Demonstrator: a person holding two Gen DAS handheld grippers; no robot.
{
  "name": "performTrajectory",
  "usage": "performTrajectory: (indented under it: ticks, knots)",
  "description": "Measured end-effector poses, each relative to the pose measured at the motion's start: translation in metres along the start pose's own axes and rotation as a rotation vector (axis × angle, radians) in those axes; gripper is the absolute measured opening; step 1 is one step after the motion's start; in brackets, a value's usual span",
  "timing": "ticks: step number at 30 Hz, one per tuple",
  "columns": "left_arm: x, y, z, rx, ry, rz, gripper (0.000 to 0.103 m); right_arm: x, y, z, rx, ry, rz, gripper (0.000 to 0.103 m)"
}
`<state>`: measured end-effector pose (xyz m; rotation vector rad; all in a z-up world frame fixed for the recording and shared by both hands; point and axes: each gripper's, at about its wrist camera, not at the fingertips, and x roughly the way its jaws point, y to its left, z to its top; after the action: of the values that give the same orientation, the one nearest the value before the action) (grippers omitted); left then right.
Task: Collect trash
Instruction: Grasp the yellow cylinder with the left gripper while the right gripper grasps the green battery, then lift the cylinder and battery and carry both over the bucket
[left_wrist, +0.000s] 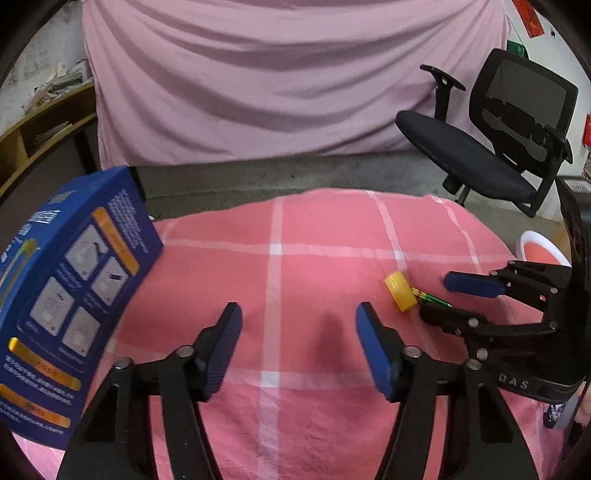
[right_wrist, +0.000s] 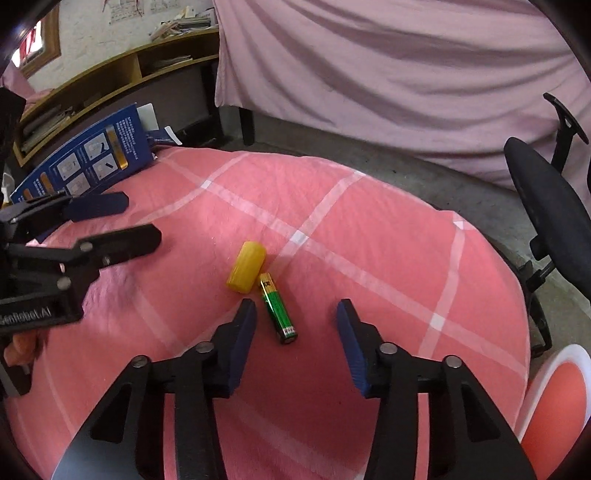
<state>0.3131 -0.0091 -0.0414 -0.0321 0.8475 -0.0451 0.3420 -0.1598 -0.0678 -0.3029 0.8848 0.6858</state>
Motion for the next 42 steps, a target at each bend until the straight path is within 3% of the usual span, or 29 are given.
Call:
performTrajectory:
  ticks: [4,14,19,24,26,31,42]
  knots:
    - [0.003,-0.006,0.003,0.016,0.019,-0.014,0.052,-0.003,-0.006,-0.002,0.014,-0.005,0.006,0.011]
    - [0.015,-0.044,0.009,0.085,0.057,-0.111,0.050,-0.020,-0.037,-0.013,0.112,-0.025,-0.090,0.008]
    - [0.033,-0.062,0.020,0.082,0.115,-0.113,0.038,-0.032,-0.066,-0.021,0.225,-0.043,-0.070,0.008]
    - [0.041,-0.070,0.027,0.076,0.142,-0.084,0.014,-0.024,-0.074,-0.022,0.267,-0.007,-0.034,0.008]
    - [0.042,-0.072,0.027,0.075,0.144,-0.075,0.011,-0.023,-0.074,-0.023,0.269,0.002,-0.031,0.009]
    - [0.038,-0.075,0.022,0.073,0.126,-0.072,0.011,-0.027,-0.072,-0.025,0.268,-0.019,-0.015,0.008]
    - [-0.005,-0.082,0.012,0.033,-0.051,-0.052,0.011,-0.075,-0.062,-0.036,0.239,-0.262,-0.065,0.008]
